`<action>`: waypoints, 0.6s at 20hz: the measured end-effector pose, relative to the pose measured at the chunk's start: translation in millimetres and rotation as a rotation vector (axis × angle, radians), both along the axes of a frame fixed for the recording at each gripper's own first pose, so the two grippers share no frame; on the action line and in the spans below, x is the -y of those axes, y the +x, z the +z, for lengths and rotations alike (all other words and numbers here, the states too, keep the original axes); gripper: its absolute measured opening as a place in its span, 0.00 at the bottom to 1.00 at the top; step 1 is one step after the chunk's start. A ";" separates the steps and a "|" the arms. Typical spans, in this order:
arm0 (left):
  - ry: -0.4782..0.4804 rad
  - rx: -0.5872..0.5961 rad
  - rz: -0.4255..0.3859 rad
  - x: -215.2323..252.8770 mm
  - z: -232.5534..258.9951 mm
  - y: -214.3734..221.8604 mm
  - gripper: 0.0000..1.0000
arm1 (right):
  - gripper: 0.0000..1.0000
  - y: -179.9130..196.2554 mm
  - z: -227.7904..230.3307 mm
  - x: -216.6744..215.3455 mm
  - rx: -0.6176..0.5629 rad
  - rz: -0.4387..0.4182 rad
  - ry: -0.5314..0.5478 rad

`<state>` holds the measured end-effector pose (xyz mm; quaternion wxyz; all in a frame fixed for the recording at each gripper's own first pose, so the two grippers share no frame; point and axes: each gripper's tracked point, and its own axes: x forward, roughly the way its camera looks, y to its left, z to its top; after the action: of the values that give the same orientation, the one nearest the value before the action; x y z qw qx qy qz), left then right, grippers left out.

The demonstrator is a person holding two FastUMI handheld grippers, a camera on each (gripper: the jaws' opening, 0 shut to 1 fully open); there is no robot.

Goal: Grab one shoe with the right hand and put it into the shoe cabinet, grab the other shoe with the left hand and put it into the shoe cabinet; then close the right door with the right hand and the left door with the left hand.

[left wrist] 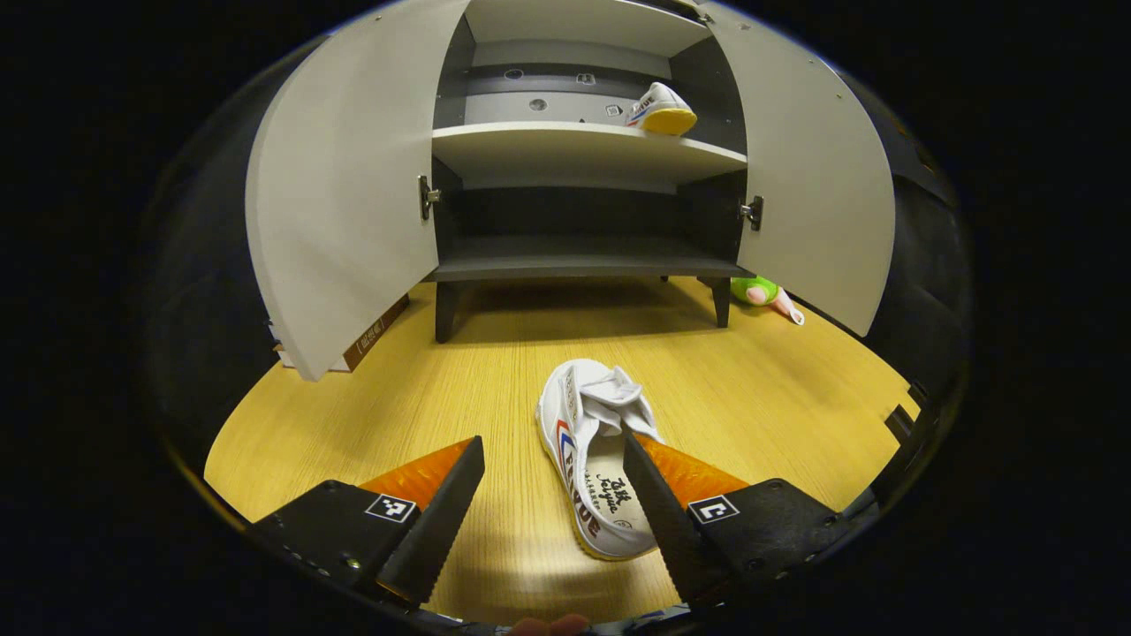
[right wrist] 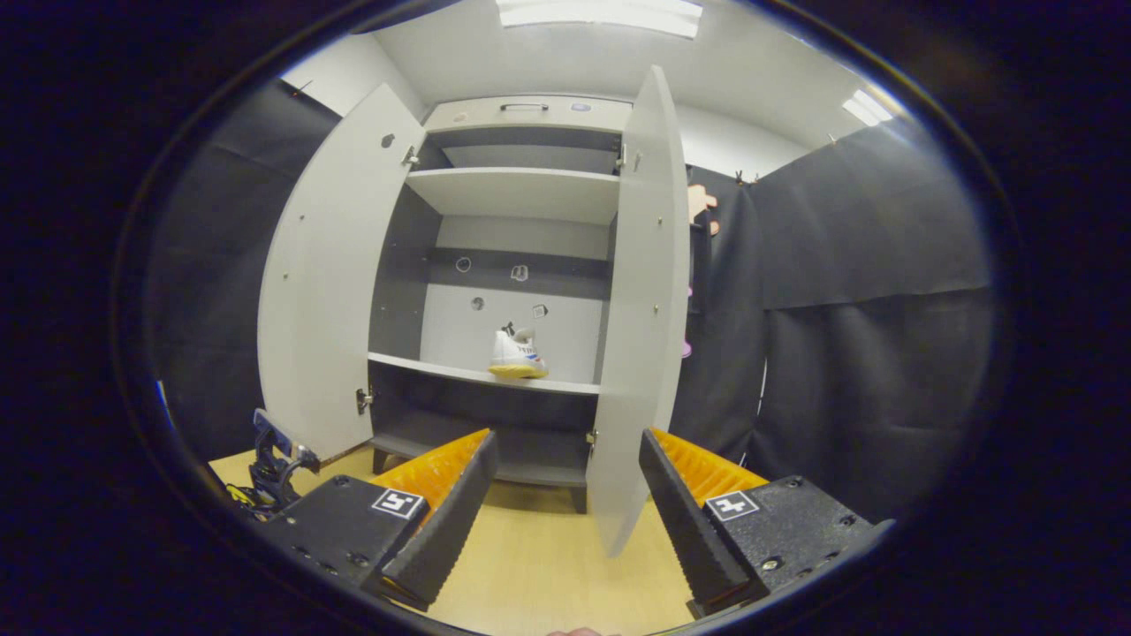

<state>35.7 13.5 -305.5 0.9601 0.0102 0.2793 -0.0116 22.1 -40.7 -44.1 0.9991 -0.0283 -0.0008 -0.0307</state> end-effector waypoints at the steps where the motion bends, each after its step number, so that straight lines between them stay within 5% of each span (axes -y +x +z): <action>1: 0.005 -0.011 0.000 0.1 -6.8 2.9 0.96 | 1.00 1.2 0.7 1.8 0.002 -0.005 -0.001; 12: 0.008 -0.114 0.027 -9.7 -53.4 48.7 0.95 | 1.00 19.9 -9.5 18.2 -0.029 -0.040 -0.026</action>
<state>84.4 23.1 -358.8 0.9425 0.0098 0.3339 0.0019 42.0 -58.9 -53.6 0.9978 -0.0419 0.0138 -0.0500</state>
